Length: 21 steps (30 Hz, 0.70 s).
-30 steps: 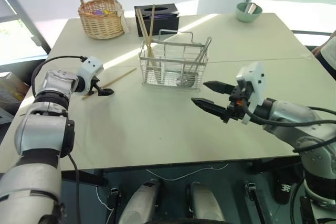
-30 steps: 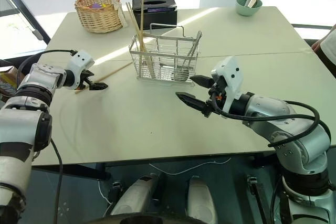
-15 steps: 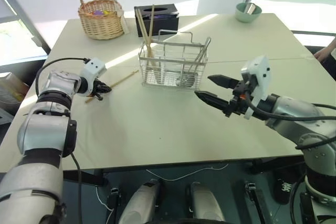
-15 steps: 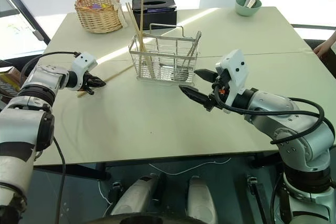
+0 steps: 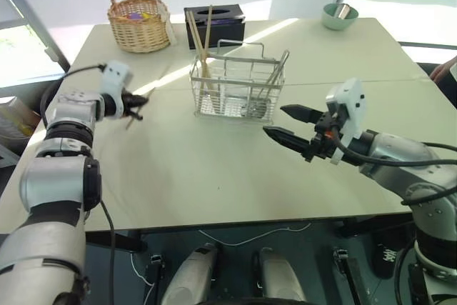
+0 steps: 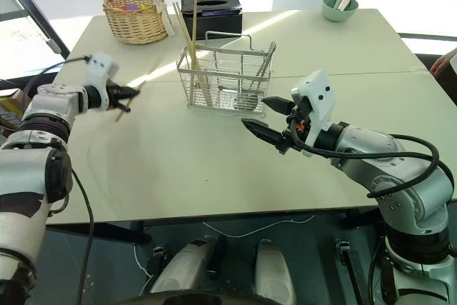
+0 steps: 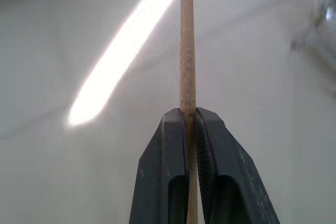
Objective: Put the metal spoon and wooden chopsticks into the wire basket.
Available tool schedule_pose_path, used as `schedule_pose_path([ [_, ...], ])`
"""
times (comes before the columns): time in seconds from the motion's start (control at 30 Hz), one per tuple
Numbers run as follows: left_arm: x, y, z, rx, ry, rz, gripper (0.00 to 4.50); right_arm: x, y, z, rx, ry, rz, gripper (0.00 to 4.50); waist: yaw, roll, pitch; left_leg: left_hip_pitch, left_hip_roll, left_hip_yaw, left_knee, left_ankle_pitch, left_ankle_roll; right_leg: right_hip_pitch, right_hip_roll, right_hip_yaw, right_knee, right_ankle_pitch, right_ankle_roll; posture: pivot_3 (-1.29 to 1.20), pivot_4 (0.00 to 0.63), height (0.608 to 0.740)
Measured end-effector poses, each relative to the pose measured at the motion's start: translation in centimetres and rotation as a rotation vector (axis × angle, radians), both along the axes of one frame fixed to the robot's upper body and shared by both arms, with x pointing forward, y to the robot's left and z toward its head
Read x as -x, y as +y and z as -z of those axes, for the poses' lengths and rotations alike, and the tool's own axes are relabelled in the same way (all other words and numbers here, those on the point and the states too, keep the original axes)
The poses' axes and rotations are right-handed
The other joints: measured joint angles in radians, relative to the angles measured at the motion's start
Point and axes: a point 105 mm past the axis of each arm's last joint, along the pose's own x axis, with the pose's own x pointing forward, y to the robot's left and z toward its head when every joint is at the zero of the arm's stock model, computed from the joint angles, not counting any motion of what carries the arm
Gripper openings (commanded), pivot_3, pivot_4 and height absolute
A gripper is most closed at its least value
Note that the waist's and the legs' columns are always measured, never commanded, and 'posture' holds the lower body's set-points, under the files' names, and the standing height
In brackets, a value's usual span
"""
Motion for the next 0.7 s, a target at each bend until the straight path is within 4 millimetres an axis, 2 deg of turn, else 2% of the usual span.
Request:
schedule_pose_path([
  [0.03, -0.3, -0.1, -1.7, 0.057, -0.082, -0.017, 0.04, 0.0, 0.0, 0.0, 0.000, 0.001, 0.004, 3.53, 0.000, 0.000, 0.000, 0.000, 0.000, 0.000, 0.000, 0.000, 0.000, 0.000, 0.000, 0.000, 0.000, 0.000, 0.000, 0.00, 0.150, 0.725],
  [0.1, -0.4, -0.5, -6.4, 0.210, -0.296, -0.049, 0.04, -0.1, -0.1, 0.1, -0.001, 0.002, 0.009, 3.53, 0.001, 0.000, 0.000, 0.000, 0.000, 0.000, 0.001, 0.000, 0.000, 0.000, 0.000, 0.000, 0.000, 0.000, 0.000, 0.00, 0.150, 0.725],
  [0.17, 0.2, -1.0, -10.9, 0.313, -0.488, -0.055, 0.04, -0.1, -0.1, 0.1, -0.002, 0.002, 0.015, 3.53, -0.001, 0.000, 0.000, 0.000, 0.000, 0.000, 0.001, 0.000, 0.000, 0.002, 0.000, 0.000, 0.000, 0.000, 0.001, 0.00, 0.150, 0.725],
  [0.23, 0.9, -2.3, -13.8, 0.400, -0.601, -0.038, 0.04, -0.2, -0.1, 0.1, -0.007, 0.002, 0.022, 3.53, 0.000, 0.000, 0.000, 0.000, 0.000, 0.000, 0.001, 0.001, 0.001, 0.003, 0.000, 0.000, 0.000, 0.001, 0.001, 0.00, 0.150, 0.725],
  [0.3, 1.4, -4.7, -15.9, 0.466, -0.667, 0.008, 0.04, -0.2, 0.0, 0.1, -0.013, 0.003, 0.024, 3.53, 0.003, -0.001, 0.000, 0.000, 0.000, 0.000, 0.002, 0.001, 0.001, 0.004, 0.000, 0.000, 0.000, 0.001, 0.001, 0.00, 0.150, 0.725],
  [0.37, 1.5, -7.0, -16.8, 0.502, -0.687, 0.052, 0.04, -0.2, 0.0, 0.2, -0.019, 0.005, 0.026, 3.53, 0.001, -0.001, 0.000, 0.001, 0.000, 0.000, 0.002, 0.001, 0.001, 0.005, 0.000, 0.000, 0.000, 0.001, 0.002, 0.00, 0.150, 0.725],
  [0.43, 1.1, -9.1, -16.8, 0.548, -0.669, 0.082, 0.04, -0.3, 0.1, 0.2, -0.024, 0.005, 0.029, 3.53, 0.000, -0.001, 0.000, 0.001, 0.000, 0.000, 0.002, 0.001, 0.001, 0.005, 0.000, 0.000, 0.000, 0.001, 0.002, 0.00, 0.150, 0.725],
  [0.7, 0.2, -14.5, -13.4, 0.554, -0.572, 0.167, 0.04, -0.2, 0.0, 0.0, -0.038, -0.006, 0.059, 3.53, -0.005, -0.001, 0.000, 0.001, 0.000, 0.000, 0.001, 0.001, 0.001, 0.004, 0.000, 0.000, 0.000, 0.001, 0.002, 0.00, 0.150, 0.725],
])
